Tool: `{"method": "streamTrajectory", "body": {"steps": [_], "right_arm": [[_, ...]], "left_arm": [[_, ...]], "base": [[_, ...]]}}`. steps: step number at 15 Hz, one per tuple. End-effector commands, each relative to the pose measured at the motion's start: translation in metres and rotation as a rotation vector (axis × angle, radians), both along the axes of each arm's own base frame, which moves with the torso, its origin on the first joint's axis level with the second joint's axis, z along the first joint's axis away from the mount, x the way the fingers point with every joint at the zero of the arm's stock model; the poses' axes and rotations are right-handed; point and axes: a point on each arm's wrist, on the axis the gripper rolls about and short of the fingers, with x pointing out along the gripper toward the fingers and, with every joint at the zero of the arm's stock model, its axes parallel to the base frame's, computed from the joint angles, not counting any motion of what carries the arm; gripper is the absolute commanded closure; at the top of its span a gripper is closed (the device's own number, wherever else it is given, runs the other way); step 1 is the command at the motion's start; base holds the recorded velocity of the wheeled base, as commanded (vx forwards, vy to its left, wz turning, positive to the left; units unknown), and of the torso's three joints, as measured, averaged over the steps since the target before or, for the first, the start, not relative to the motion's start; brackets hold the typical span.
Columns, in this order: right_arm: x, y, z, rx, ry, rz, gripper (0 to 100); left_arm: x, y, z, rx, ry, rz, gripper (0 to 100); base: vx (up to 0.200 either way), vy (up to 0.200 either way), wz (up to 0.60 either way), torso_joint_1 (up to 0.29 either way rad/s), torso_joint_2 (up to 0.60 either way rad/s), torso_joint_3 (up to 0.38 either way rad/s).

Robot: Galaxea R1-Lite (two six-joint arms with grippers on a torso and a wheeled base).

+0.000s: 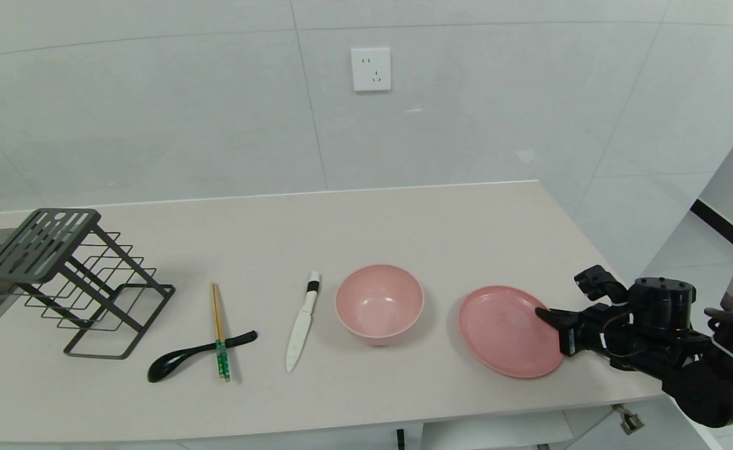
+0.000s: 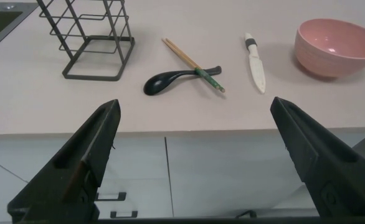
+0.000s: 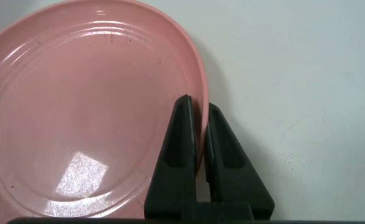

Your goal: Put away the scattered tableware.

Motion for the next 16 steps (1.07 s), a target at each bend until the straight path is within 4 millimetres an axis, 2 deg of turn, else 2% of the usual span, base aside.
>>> {"method": "streamTrajectory", "body": {"steps": [1,4,6,7,9,10,12,13,14,16], "right_arm": [[0.002,-0.004,0.006,-0.001,-0.032,-0.018,100],[-0.004,-0.005,0.048,0.012,-0.192,-0.016,100],[-0.016,-0.006,0.076,0.019,-0.276,-0.018,100],[-0.028,-0.007,0.092,0.024,-0.331,-0.018,100],[-0.042,-0.009,0.103,0.026,-0.362,-0.019,100],[-0.056,-0.01,0.115,0.029,-0.397,-0.021,100],[-0.073,-0.012,0.129,0.035,-0.445,-0.023,100],[-0.083,-0.012,0.13,0.037,-0.449,-0.023,100],[-0.086,-0.013,0.13,0.037,-0.447,-0.023,100],[-0.107,-0.023,0.127,0.03,-0.45,-0.061,100]], "left_arm": [[0.0,0.0,0.0,-0.001,0.001,0.001,0],[0.0,0.0,0.0,0.002,0.001,0.001,0],[0.0,0.0,0.0,0.005,0.001,-0.002,0],[0.0,0.0,0.002,0.005,-0.025,-0.006,0],[-0.001,-0.001,0.017,0.013,-0.169,-0.027,0],[-0.005,-0.002,0.03,0.036,-0.292,-0.098,0],[-0.004,-0.003,0.036,0.025,-0.232,-0.171,0],[-0.003,-0.004,0.045,0.021,-0.137,-0.222,0],[-0.002,-0.004,0.049,0.021,-0.114,-0.236,0],[0.019,-0.007,0.091,0.005,0.008,-0.361,0]], "base": [[0.0,0.0,0.0,0.0,0.0,0.0],[0.0,0.0,0.0,0.0,0.0,0.0],[0.0,0.0,0.0,0.0,0.0,0.0],[0.0,0.0,0.0,0.0,0.0,0.0],[0.0,0.0,0.0,0.0,0.0,0.0],[0.0,0.0,0.0,0.0,0.0,0.0],[0.0,0.0,0.0,0.0,0.0,0.0],[0.0,0.0,0.0,0.0,0.0,0.0],[0.0,0.0,0.0,0.0,0.0,0.0],[0.0,0.0,0.0,0.0,0.0,0.0]]}}
